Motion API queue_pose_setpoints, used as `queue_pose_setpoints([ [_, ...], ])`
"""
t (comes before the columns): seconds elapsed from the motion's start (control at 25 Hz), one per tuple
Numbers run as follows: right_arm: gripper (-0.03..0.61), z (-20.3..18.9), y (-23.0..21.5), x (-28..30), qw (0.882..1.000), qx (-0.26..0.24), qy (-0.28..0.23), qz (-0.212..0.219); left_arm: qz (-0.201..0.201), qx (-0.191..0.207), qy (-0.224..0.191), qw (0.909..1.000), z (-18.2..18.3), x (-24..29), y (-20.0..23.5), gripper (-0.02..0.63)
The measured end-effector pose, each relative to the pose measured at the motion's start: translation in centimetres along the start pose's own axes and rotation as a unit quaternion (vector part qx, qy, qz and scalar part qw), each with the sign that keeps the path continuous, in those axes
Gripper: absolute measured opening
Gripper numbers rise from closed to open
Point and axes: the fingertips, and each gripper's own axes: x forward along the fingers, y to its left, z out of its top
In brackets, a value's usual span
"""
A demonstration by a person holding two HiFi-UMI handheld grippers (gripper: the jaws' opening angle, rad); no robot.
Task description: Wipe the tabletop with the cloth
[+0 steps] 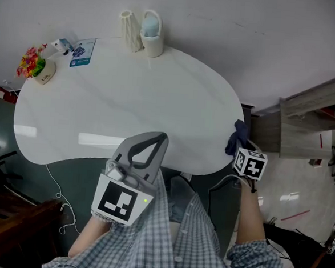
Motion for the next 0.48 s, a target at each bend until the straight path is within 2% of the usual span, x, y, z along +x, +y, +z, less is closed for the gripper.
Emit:
queue_pose_setpoints([
  [0.2, 0.083, -0.5, 0.7, -2.3, 1.0, 0.002, -0.02, 0.009, -0.001, 0.005, -0.006, 1.0, 0.3, 0.0, -0.3, 0.005],
  [0.36, 0.083, 0.6, 2.1, -4.6, 0.998, -0.005, -0.055, 0.02, -0.002, 0.009, -0.012, 0.9999, 0.6, 0.0, -0.6, 0.005],
  [0.48, 0.083, 2.1, 3.7, -6.4, 0.995, -0.036, -0.084, 0.027, -0.003, 0.015, -0.015, 0.9998, 0.9, -0.1, -0.8, 0.005],
])
